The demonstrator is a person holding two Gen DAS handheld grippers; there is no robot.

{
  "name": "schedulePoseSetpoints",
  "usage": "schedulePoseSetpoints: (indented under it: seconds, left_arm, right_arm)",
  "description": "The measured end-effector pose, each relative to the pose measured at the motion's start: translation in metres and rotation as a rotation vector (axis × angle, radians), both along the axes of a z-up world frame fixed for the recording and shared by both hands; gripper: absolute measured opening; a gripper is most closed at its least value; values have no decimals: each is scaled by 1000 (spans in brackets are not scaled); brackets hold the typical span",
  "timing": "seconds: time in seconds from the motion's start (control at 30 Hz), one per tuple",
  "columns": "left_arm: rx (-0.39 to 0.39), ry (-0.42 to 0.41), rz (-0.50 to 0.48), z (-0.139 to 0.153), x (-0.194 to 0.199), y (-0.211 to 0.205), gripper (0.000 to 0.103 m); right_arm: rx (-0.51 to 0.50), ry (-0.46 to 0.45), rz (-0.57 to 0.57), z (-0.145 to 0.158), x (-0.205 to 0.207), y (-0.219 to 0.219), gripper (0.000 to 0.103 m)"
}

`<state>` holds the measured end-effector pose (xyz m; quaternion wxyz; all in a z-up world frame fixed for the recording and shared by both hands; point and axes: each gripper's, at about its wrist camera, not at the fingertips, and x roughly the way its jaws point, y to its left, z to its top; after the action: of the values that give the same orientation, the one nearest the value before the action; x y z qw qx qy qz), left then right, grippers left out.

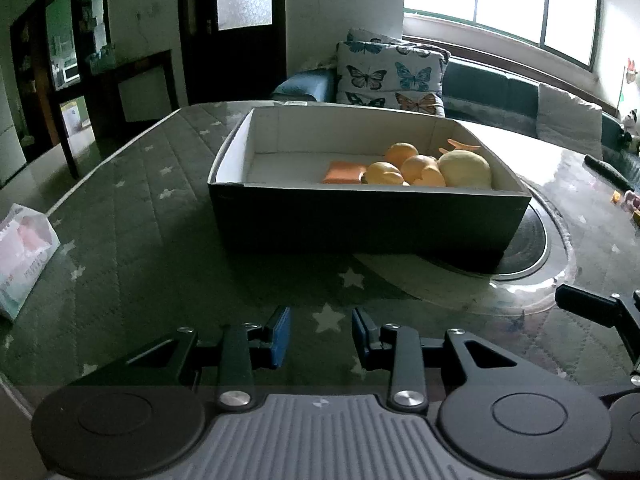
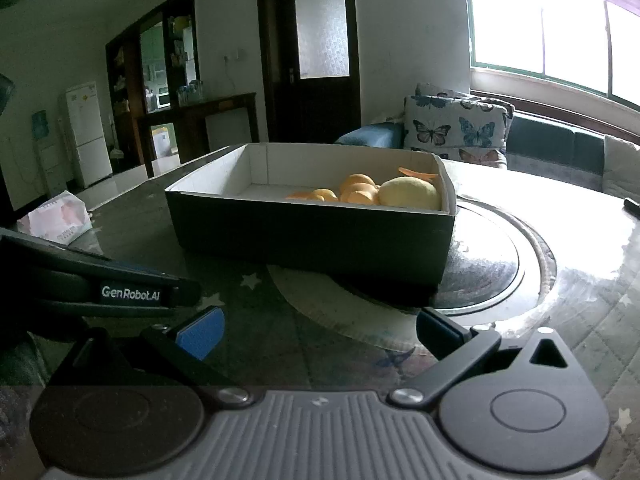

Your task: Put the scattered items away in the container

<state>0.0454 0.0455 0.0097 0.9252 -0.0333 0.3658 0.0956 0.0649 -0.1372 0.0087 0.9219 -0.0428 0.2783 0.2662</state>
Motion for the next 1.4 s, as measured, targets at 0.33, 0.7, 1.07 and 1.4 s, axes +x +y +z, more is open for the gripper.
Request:
schedulePoseSetpoints:
  seconds: [0.33,0.7,1.07,1.4]
  left_arm:
    - [59,-7,-3,0,0,-4,36]
    - [89,-1,-4,-4,1,-5,36]
    - [101,-2,2,-5,4,-4,36]
    - [105,1,-4,-4,11,-3,37]
  right_arm:
    - [-1,3,1,0,1,1,103]
    - [-5,6,6,-2,2,3,103]
    - [-14,14,13,-4,4,7,103]
    - [-34,25,22,-3,8,10,103]
